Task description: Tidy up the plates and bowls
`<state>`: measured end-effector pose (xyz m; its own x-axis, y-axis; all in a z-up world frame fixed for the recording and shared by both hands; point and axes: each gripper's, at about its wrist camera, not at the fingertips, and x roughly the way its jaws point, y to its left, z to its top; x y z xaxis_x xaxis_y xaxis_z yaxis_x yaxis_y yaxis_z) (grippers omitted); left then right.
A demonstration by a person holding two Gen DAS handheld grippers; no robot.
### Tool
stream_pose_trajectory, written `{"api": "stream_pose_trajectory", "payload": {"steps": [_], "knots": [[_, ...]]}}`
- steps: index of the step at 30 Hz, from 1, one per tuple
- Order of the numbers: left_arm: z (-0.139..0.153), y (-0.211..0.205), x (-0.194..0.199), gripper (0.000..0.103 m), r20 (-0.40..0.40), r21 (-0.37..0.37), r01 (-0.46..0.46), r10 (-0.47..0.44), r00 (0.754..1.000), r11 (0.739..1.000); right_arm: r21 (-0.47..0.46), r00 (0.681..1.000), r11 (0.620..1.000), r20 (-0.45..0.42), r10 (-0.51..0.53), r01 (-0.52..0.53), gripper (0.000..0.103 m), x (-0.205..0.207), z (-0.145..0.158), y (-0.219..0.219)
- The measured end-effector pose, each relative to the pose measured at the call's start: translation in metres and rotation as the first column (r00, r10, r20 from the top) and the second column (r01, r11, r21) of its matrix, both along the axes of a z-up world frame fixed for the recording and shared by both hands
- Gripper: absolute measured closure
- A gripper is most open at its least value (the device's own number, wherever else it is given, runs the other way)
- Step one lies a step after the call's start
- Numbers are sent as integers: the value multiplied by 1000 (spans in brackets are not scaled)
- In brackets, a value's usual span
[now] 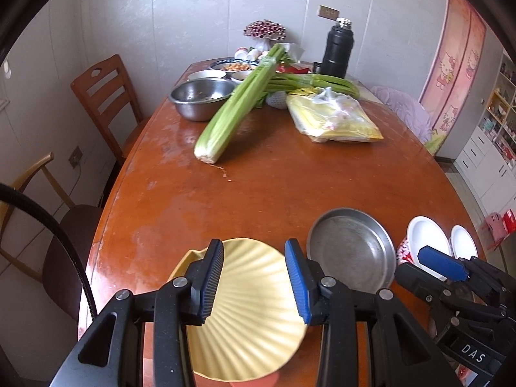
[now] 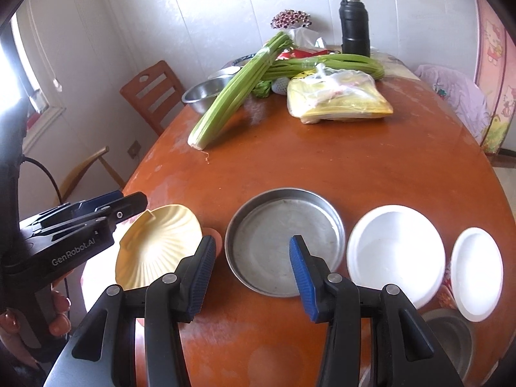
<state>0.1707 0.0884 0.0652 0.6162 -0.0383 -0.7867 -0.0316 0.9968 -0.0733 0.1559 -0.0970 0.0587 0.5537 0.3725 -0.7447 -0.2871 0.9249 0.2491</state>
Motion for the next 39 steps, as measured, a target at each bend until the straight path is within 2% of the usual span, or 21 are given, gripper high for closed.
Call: {"api": "stream_pose_trajectory", "payload": {"steps": [15,23,34,39], "knots": [[5,-63,-4,63,-13,50,109,-109,994,993,57,998,996,12,-68,68,54,-24,8,-53],[-6,-85,4,63,-63,67,171,-167,984,983,78,995,992,-19,-101,103,54,-31,0,-72],[-30,-95,28,63,-139,106,225,-210,968,968,88,991,990,-91,-99,107,53,-27,-23,-68],[-42,-91,47,63,-178,85,252,-234,956,964,82,982,991,-162,-93,107,53,-20,-42,-53]]}}
